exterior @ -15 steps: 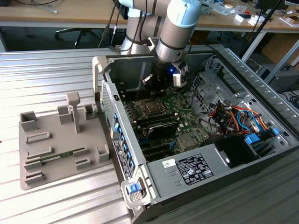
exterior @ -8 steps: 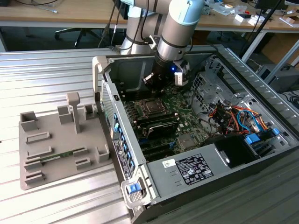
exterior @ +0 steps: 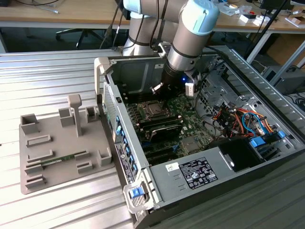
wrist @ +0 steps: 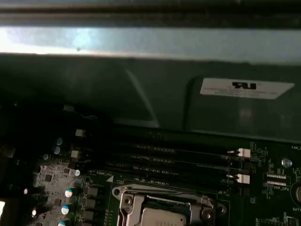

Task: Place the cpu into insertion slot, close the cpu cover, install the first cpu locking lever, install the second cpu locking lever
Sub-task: 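Install the first cpu locking lever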

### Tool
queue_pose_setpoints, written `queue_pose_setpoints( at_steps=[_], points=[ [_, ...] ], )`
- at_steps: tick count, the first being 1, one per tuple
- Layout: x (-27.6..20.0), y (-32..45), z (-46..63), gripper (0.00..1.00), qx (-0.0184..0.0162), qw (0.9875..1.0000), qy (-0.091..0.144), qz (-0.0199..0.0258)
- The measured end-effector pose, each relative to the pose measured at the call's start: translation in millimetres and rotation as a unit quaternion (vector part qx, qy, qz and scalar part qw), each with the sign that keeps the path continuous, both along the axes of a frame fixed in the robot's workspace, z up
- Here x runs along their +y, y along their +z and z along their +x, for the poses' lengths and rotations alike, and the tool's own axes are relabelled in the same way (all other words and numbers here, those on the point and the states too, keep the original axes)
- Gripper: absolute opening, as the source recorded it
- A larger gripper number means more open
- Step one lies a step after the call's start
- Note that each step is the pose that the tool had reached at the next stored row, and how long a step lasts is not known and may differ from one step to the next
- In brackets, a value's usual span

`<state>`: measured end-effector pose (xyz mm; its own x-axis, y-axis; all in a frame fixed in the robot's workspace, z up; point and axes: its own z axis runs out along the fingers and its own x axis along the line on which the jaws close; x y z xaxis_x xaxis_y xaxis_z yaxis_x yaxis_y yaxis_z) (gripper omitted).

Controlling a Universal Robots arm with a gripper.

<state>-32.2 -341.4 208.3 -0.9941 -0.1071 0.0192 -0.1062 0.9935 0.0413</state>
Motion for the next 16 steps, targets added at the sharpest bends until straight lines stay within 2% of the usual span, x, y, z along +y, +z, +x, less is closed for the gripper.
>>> queue_pose_setpoints(
  at_steps=[2, 4, 6, 10, 13, 16],
  points=[
    [-7.4, -0.1, 0.5, 0.1, 0.0004, 1.0, 0.0, 0.0],
    [-12.3, 0.0, 0.7, 0.1, 0.0005, 1.0, 0.0, -0.0006],
    [-14.8, 3.3, 0.7, 0.1, 0.0005, 1.0, 0.0, -0.0011],
    [-15.1, 17.3, 0.7, 0.1, 0.0004, 1.0, 0.0, -0.0011],
    [-15.1, 31.0, 0.7, 0.1, 0.0005, 1.0, 0.0, -0.0011],
    [-15.1, 31.8, 0.7, 0.1, 0.0003, 1.0, 0.0, -0.0009]
  ],
)
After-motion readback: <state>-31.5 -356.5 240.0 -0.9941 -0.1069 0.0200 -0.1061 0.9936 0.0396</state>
